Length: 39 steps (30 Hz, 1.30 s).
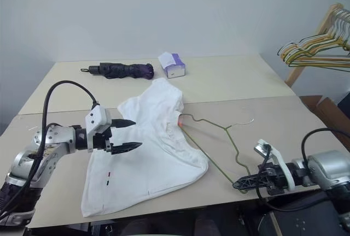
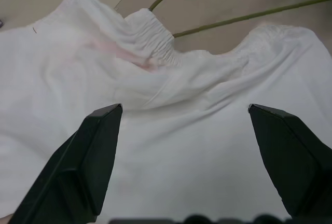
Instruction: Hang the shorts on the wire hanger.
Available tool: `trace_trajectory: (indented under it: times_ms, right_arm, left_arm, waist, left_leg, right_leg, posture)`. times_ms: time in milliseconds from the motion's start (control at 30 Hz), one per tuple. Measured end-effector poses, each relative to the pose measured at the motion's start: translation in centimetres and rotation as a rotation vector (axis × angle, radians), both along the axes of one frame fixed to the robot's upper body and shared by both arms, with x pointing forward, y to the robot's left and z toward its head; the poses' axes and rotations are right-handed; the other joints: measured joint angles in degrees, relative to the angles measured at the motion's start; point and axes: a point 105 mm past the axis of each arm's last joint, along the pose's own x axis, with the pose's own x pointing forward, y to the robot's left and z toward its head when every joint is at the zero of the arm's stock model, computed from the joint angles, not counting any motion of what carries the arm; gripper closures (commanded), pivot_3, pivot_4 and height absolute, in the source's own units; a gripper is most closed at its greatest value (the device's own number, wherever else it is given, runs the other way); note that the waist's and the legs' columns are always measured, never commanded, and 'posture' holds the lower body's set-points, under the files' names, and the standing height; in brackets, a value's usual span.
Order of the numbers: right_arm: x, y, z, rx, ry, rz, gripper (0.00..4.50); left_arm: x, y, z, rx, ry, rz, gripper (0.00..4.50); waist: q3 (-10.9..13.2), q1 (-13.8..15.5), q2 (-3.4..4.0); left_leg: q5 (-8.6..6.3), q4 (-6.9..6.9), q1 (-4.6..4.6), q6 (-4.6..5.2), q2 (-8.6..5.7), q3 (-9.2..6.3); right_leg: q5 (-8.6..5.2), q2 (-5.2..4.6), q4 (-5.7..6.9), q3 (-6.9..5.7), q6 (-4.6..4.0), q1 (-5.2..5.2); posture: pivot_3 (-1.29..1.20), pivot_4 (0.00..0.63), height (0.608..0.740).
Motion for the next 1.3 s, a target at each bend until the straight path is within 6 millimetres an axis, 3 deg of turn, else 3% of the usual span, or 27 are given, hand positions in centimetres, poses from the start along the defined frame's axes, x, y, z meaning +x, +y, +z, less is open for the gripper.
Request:
trace_trajectory:
  times_ms: [133,367,467,633,767,1000,1200,1300]
  right_arm:
    - [0.5,-1.0,-1.3,-0.087,0.009,-0.011,4.5]
    - [-0.2,-1.7,-0.7,-0.144,-0.07,0.15,4.5]
    - [0.5,-1.6,-0.4,-0.144,-0.11,0.179,4.5]
    - [4.3,-1.1,1.6,-0.042,-0.196,0.047,4.5]
    - [5.5,-0.9,1.8,0.039,-0.228,-0.042,4.5]
    - [3.3,-1.3,-0.6,-0.006,-0.169,-0.028,4.5]
    - [5.2,-4.2,1.7,-0.065,-0.272,-0.216,4.5]
    - [5.8,-4.8,1.6,-0.108,-0.277,-0.288,4.5]
  left_arm:
    - [0.1,0.1,0.0,0.012,-0.006,0.007,0.29]
    - [0.3,0.0,0.0,0.019,-0.029,0.015,0.29]
    - [0.4,-0.3,0.1,0.012,-0.037,0.009,0.29]
    - [0.6,-0.4,0.2,0.025,-0.066,0.012,0.29]
    - [0.7,-0.3,0.0,0.039,-0.084,0.02,0.29]
    - [0.4,-0.3,-0.5,0.036,-0.072,0.015,0.29]
    - [0.1,-0.1,-0.8,0.053,-0.058,-0.001,0.29]
    - [0.0,0.1,-0.8,0.06,-0.056,0.001,0.29]
  waist:
    - [0.0,0.5,0.03]
    - [0.0,0.5,0.03]
    - [0.0,0.2,0.03]
    - [0.0,-0.1,0.03]
    - [0.0,0.5,0.03]
    - [0.0,1.7,0.04]
    - [0.0,1.4,0.07]
    - [0.0,1.3,0.07]
  left_leg:
    - [0.0,0.0,-0.18,0.0,-0.01,-0.04]
    - [0.0,0.0,-0.19,0.0,-0.02,-0.04]
    - [0.01,0.01,-0.12,-0.02,-0.01,-0.03]
    - [0.02,0.0,-0.03,-0.02,0.02,0.01]
    - [0.02,0.0,-0.21,-0.02,0.01,-0.04]
    - [0.01,0.05,-0.34,-0.01,-0.02,-0.06]
    - [0.04,0.1,-0.18,-0.05,0.02,-0.05]
    - [0.04,0.1,-0.19,-0.05,0.03,-0.06]
  right_leg:
    - [0.01,0.0,0.0,-0.04,-0.02,-0.14]
    - [0.0,-0.05,-0.02,-0.07,0.0,-0.13]
    - [0.01,-0.03,0.01,-0.07,-0.02,-0.1]
    - [0.05,0.04,0.02,0.02,-0.08,-0.05]
    - [0.05,0.02,0.0,-0.05,-0.07,-0.14]
    - [0.06,-0.06,0.01,-0.17,-0.05,-0.2]
    - [0.09,0.01,0.03,-0.13,-0.07,-0.1]
    - [0.08,0.02,0.02,-0.13,-0.07,-0.1]
  posture:
    - [0.02,0.0,0.74]
    - [0.01,0.0,0.74]
    - [0.02,0.0,0.74]
    - [0.03,0.0,0.74]
    - [0.03,0.0,0.74]
    - [0.03,0.0,0.74]
    - [0.03,0.0,0.74]
    - [0.03,0.0,0.74]
